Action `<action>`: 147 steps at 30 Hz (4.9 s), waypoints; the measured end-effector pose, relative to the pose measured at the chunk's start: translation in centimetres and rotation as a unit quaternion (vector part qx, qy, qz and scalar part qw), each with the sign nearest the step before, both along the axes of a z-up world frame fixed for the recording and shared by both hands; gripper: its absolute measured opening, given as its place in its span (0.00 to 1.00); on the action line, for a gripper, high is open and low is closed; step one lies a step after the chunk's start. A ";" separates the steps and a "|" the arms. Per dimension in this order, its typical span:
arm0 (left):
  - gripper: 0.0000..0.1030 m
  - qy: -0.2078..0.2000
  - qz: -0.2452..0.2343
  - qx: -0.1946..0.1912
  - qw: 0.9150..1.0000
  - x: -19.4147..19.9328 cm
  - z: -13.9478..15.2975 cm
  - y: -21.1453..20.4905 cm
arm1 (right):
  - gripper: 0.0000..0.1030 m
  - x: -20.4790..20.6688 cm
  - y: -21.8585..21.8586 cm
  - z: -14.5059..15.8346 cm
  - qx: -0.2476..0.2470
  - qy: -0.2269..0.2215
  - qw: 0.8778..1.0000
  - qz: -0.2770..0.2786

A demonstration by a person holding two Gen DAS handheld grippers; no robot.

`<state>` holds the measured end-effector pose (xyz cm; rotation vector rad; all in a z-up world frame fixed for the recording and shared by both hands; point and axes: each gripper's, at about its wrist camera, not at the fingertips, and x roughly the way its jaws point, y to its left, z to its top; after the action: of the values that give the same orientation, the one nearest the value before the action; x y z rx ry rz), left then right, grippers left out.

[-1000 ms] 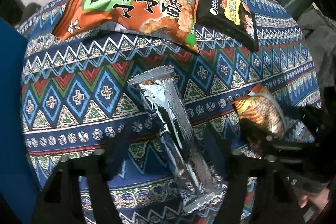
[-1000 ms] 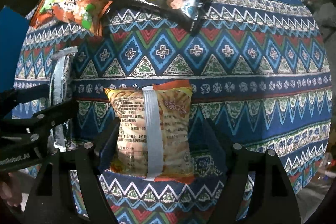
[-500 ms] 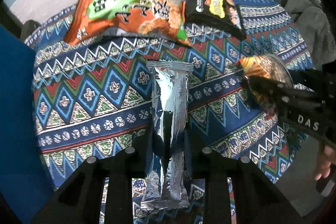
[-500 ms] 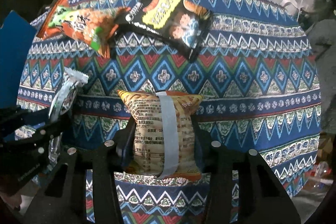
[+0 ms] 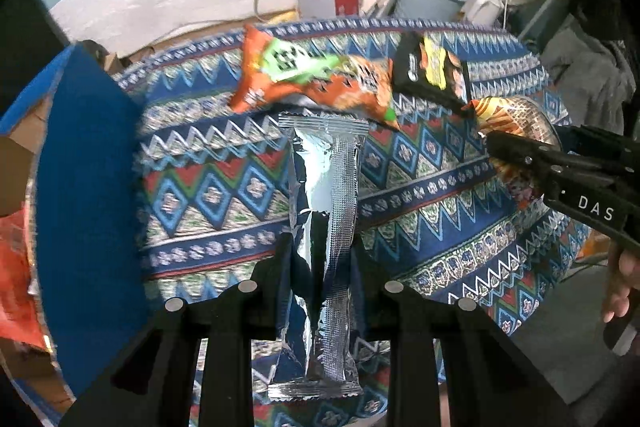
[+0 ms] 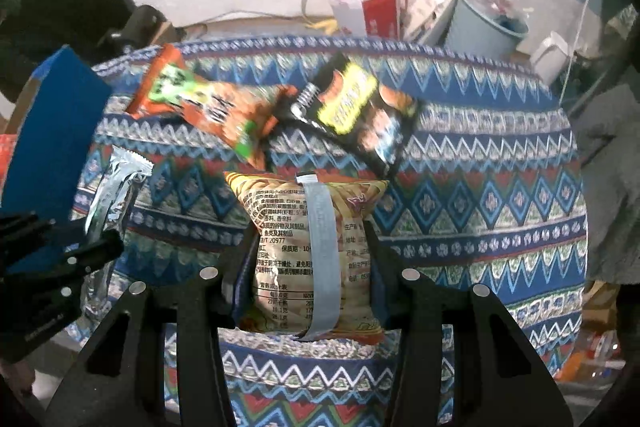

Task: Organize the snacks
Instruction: 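Lift both items and carry them over the cardboard box, then lower both items into the box and open both grippers, then move both tools back to the last two bags on the cloth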

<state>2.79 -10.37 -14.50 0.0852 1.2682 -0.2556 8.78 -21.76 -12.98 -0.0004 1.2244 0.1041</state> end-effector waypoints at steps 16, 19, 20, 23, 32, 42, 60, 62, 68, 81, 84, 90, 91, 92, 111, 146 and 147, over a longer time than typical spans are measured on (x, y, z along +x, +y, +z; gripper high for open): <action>0.25 -0.067 0.016 -0.011 0.998 -1.0 5.9 3.9 | 0.44 -0.2 6.5 5.0 0.034 -0.060 0.996 0.058; 0.25 -0.071 0.020 -0.019 0.997 -1.2 6.6 4.8 | 0.44 -0.1 7.3 5.5 0.039 -0.064 0.995 0.065; 0.25 -0.072 0.021 -0.021 0.997 -1.2 6.9 5.0 | 0.44 0.0 7.6 5.7 0.040 -0.065 0.995 0.069; 0.25 -0.080 0.027 -0.028 0.996 -1.4 7.7 6.0 | 0.44 0.1 8.5 6.1 0.042 -0.067 0.994 0.076; 0.25 -0.102 0.060 -0.040 0.992 -1.9 9.5 10.2 | 0.44 1.1 12.2 6.7 0.044 -0.069 0.992 0.099; 0.25 -0.108 0.105 -0.048 0.987 -2.7 9.3 15.7 | 0.44 1.9 17.2 7.3 0.049 -0.069 0.988 0.132; 0.34 -0.063 0.154 -0.047 0.985 -3.1 4.9 21.1 | 0.45 3.8 26.2 6.8 0.058 -0.059 0.980 0.182; 0.41 -0.067 0.163 -0.047 0.983 -3.1 5.1 21.9 | 0.45 4.0 27.0 6.7 0.059 -0.059 0.979 0.185; 0.47 -0.079 0.191 -0.047 0.977 -3.1 6.1 24.9 | 0.45 4.7 29.7 6.0 0.063 -0.051 0.977 0.199; 0.54 -0.094 0.232 -0.062 0.966 -3.2 7.2 28.8 | 0.45 6.0 33.7 4.0 0.085 -0.019 0.974 0.211; 0.55 -0.093 0.235 -0.064 0.965 -3.3 7.2 28.7 | 0.46 6.4 34.1 3.6 0.095 -0.009 0.973 0.211; 0.60 -0.085 0.241 -0.068 0.964 -2.9 7.0 28.2 | 0.48 7.3 33.6 2.9 0.112 0.008 0.973 0.200; 0.60 -0.086 0.241 -0.069 0.964 -2.9 7.0 28.1 | 0.49 7.3 33.3 3.0 0.114 0.008 0.974 0.197; 0.60 -0.086 0.239 -0.069 0.965 -2.8 7.0 27.8 | 0.52 7.3 33.0 3.2 0.115 0.007 0.974 0.196; 0.64 -0.073 0.188 -0.085 0.976 -0.4 7.7 19.5 | 0.67 7.1 22.4 5.8 0.084 -0.039 0.986 0.135; 0.66 0.004 0.114 -0.022 0.993 11.4 1.3 4.1 | 0.73 13.7 5.3 -2.6 -0.061 0.029 0.996 0.062; 0.66 0.013 0.120 -0.027 0.992 11.7 0.7 4.0 | 0.73 13.8 5.2 -2.9 -0.061 0.032 0.996 0.060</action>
<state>14.48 -6.41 -13.79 -0.1166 1.2829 -0.0826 22.56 -16.57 -15.83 -0.1779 1.2924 0.1356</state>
